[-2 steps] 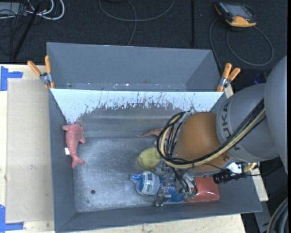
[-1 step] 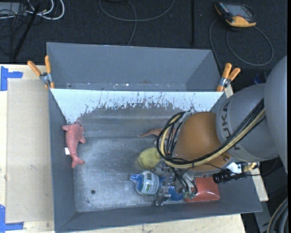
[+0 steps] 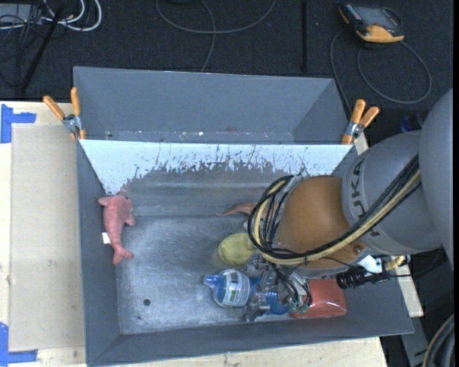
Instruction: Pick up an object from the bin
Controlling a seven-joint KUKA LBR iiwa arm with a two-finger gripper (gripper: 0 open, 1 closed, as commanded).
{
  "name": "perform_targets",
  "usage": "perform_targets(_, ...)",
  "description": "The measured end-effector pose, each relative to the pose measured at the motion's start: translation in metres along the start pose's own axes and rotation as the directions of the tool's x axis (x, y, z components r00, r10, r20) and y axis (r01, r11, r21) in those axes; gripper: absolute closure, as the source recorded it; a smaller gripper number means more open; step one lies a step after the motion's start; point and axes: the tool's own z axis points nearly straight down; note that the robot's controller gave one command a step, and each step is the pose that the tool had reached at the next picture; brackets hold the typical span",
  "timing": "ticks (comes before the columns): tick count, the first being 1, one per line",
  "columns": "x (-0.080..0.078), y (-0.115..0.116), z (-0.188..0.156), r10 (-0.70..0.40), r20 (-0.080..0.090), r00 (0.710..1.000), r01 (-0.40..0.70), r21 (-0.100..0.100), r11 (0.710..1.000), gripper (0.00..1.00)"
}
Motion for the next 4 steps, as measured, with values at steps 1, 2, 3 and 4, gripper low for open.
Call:
perform_targets(1, 0.002, 0.000, -0.017, 0.001, -0.003, 1.000, -0.001, 0.000, 1.000, 1.00)
perform_targets(2, 0.001, 0.000, -0.036, 0.001, 0.001, 1.000, -0.001, -0.002, 1.000, 1.00)
perform_targets(3, 0.001, 0.000, -0.053, 0.001, 0.001, 1.000, -0.001, -0.002, 1.000, 1.00)
perform_targets(4, 0.001, 0.000, -0.066, 0.002, 0.004, 1.000, -0.002, -0.002, 1.000, 1.00)
